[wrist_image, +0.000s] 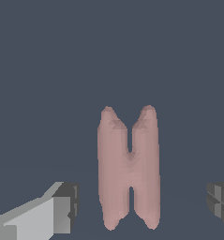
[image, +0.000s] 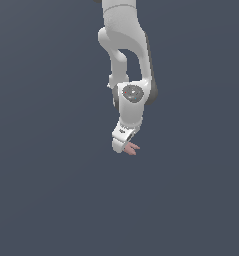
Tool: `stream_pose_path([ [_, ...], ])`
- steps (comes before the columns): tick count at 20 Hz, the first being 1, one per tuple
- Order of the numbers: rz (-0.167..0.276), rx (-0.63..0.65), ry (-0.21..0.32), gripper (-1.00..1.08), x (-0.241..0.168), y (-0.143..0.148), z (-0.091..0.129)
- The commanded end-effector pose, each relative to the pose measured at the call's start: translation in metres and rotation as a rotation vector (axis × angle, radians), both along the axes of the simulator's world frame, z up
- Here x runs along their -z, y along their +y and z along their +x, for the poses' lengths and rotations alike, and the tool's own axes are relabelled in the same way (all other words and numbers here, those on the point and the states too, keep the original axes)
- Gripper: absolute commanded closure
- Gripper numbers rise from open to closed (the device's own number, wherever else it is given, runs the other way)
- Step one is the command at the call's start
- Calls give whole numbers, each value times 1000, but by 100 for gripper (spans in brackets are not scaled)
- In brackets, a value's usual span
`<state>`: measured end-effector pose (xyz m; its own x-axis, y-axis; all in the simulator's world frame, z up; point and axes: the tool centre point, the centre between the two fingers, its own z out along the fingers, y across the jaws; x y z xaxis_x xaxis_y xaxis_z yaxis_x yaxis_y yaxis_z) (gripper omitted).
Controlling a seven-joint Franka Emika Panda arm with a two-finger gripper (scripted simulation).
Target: Pick up the object and move it to a goal position.
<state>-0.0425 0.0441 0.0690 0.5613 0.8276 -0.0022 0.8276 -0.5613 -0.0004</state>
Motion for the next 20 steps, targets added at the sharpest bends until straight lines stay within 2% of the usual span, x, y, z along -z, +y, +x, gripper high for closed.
stream_pose_path([
  [1, 1, -22, -1, -92, 1, 1, -1],
  [9, 1, -25, -1, -92, 7, 2, -1],
  [20, 1, -30, -1, -92, 50, 2, -2],
])
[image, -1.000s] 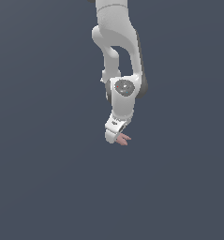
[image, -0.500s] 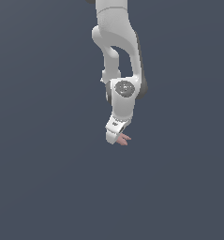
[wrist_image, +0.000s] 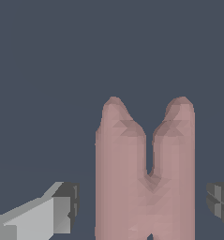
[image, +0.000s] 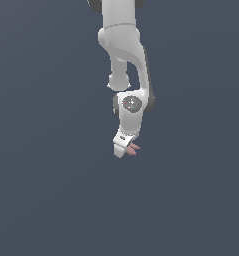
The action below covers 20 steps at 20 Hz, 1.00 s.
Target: Pick up the object and move it to a goal position.
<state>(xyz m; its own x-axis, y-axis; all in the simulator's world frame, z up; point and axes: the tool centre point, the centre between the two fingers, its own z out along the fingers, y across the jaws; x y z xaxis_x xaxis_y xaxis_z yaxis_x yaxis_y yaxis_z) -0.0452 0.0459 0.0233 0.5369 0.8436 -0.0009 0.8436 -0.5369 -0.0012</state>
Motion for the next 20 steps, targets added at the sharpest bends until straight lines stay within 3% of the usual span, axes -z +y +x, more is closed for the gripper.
stream_pose_path([
  [1, 0, 0, -1, -92, 5, 0, 1],
  [3, 0, 0, -1, -92, 6, 0, 1],
  [4, 0, 0, -1, 108, 6, 0, 1],
  [20, 0, 0, -2, 108, -6, 2, 3],
])
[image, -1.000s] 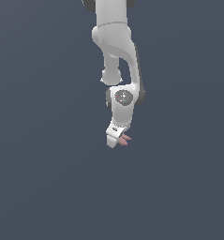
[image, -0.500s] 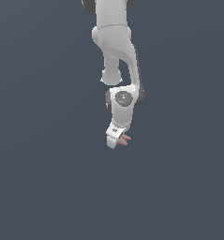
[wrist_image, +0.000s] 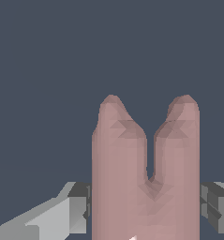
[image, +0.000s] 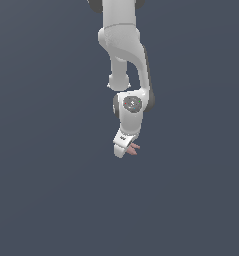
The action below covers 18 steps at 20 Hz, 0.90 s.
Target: Pick up the object and move it to a goal position.
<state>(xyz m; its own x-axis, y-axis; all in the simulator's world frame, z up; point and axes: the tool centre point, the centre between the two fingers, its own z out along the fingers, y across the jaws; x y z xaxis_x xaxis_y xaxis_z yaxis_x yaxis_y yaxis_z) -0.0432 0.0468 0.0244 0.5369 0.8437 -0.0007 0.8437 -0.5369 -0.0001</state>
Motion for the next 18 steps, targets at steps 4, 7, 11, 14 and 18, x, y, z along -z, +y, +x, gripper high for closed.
stream_pose_path([
  [4, 0, -1, -1, 108, -25, 5, 4],
  [7, 0, -1, -1, 108, -46, 9, 8],
  [11, 0, -1, -1, 108, -81, 16, 14],
  [14, 1, -2, -1, 108, -113, 23, 20],
  [18, 2, -3, 0, 108, -157, 32, 27],
])
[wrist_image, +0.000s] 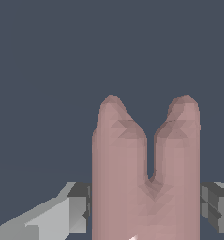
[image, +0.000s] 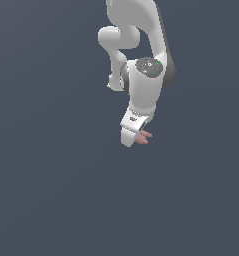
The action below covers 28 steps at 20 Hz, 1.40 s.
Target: Pick up the object and move it to a goal position.
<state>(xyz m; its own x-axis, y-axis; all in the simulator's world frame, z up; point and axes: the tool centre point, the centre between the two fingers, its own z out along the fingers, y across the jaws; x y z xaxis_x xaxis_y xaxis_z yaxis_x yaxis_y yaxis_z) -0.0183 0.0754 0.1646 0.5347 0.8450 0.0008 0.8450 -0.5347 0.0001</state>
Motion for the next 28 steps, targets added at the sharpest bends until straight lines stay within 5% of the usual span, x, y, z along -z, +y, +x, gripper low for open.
stream_pose_path([
  [1, 1, 0, 1, 108, -28, 6, 4],
  [16, 1, 1, 1, 108, -178, 35, 35],
  [28, 0, 2, 1, 108, -257, 50, 54],
])
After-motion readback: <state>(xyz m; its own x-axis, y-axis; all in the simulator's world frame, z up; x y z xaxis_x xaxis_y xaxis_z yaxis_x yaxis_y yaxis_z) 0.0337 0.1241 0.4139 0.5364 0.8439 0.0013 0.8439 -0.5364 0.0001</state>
